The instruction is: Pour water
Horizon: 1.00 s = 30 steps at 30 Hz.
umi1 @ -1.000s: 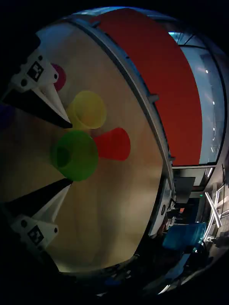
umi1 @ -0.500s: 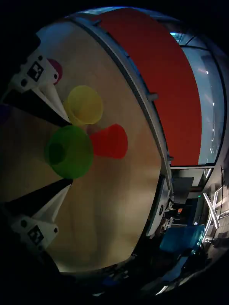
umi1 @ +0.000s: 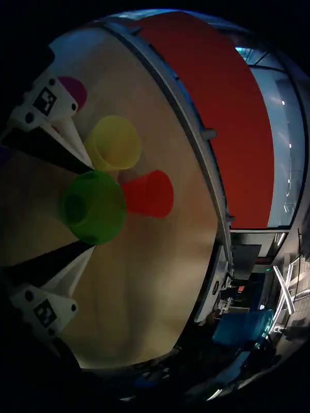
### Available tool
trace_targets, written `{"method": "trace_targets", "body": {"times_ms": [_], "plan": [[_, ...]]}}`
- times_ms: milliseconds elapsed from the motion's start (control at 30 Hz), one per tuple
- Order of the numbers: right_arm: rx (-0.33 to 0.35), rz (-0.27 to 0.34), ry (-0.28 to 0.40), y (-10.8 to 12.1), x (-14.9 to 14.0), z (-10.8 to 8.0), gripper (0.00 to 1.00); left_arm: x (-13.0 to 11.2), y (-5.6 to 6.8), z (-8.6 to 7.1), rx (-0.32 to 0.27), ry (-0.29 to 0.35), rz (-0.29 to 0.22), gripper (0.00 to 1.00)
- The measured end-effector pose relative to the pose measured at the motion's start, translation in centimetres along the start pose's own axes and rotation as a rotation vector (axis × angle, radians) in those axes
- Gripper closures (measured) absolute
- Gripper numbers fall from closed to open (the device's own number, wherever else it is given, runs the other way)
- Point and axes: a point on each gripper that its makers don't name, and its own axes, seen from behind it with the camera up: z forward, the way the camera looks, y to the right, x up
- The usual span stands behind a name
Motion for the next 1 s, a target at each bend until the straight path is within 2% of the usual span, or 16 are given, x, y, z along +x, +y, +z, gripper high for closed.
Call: {"method": "trace_targets", "body": {"times_ms": [267,567,767,1000], "plan": [[-0.002,0.0,-0.001,0.0,0.0,-0.1,0.09,0.8,0.6,-0.8,-0.022,0.027,-0.003,0.13],[0.0,-0.003,0.001,-0.3,0.6,0.0,0.09,1.5,0.6,-2.5,-0.022,0.069,-0.014,0.13],[0.002,-0.011,0.0,-0.6,1.0,0.0,0.09,2.6,0.8,-4.0,-0.025,0.124,-0.021,0.13],[0.007,-0.017,0.0,-1.1,1.6,0.1,0.09,4.3,0.5,-6.0,0.005,0.2,0.003,0.13]]}}
